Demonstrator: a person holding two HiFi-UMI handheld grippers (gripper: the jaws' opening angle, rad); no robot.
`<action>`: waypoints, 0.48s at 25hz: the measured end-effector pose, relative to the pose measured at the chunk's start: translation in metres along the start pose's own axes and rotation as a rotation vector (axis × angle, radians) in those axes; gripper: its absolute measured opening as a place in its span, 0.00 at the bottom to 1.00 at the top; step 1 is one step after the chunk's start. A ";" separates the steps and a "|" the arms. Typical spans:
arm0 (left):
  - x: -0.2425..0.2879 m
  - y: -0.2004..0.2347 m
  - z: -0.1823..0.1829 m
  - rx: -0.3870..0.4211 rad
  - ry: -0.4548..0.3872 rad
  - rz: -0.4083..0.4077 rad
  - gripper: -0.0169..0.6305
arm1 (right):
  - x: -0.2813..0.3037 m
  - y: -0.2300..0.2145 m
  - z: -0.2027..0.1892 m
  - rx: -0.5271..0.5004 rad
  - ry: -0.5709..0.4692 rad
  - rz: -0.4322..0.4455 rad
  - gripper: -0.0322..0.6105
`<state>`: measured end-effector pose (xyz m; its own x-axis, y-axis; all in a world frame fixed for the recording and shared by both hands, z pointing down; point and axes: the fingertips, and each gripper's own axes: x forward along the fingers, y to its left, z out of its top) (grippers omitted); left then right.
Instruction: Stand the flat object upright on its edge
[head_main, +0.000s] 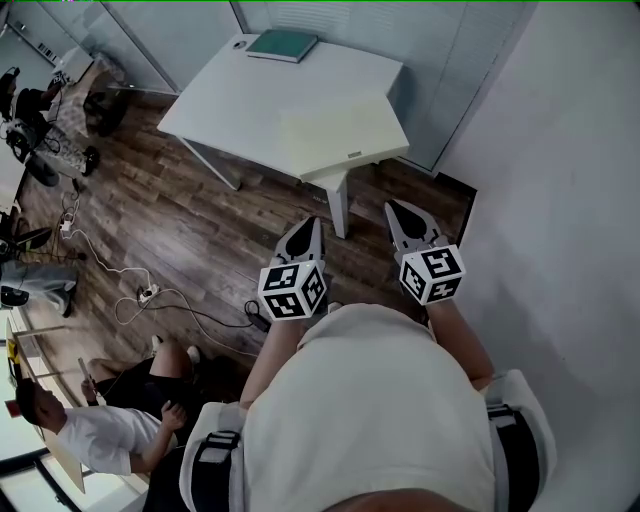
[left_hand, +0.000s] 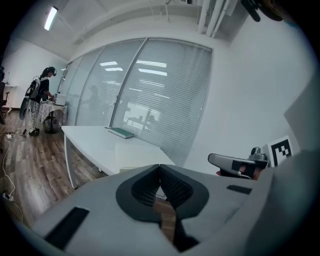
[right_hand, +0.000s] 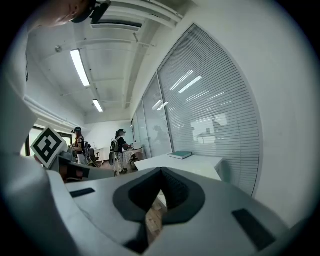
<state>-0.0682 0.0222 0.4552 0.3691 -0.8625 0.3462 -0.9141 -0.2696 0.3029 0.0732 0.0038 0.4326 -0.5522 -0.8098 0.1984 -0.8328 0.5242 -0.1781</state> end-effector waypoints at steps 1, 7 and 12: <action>0.001 0.002 0.001 0.002 0.001 -0.004 0.06 | 0.002 0.001 0.000 0.014 -0.003 0.006 0.08; -0.001 0.014 0.005 0.002 0.002 -0.026 0.06 | 0.012 0.011 0.002 0.095 -0.023 0.012 0.08; -0.007 0.035 0.005 -0.009 0.008 -0.024 0.06 | 0.026 0.024 -0.003 0.123 -0.026 0.011 0.08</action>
<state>-0.1031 0.0167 0.4593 0.3919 -0.8523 0.3464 -0.9035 -0.2857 0.3194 0.0384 -0.0039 0.4359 -0.5584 -0.8118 0.1709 -0.8148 0.4980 -0.2969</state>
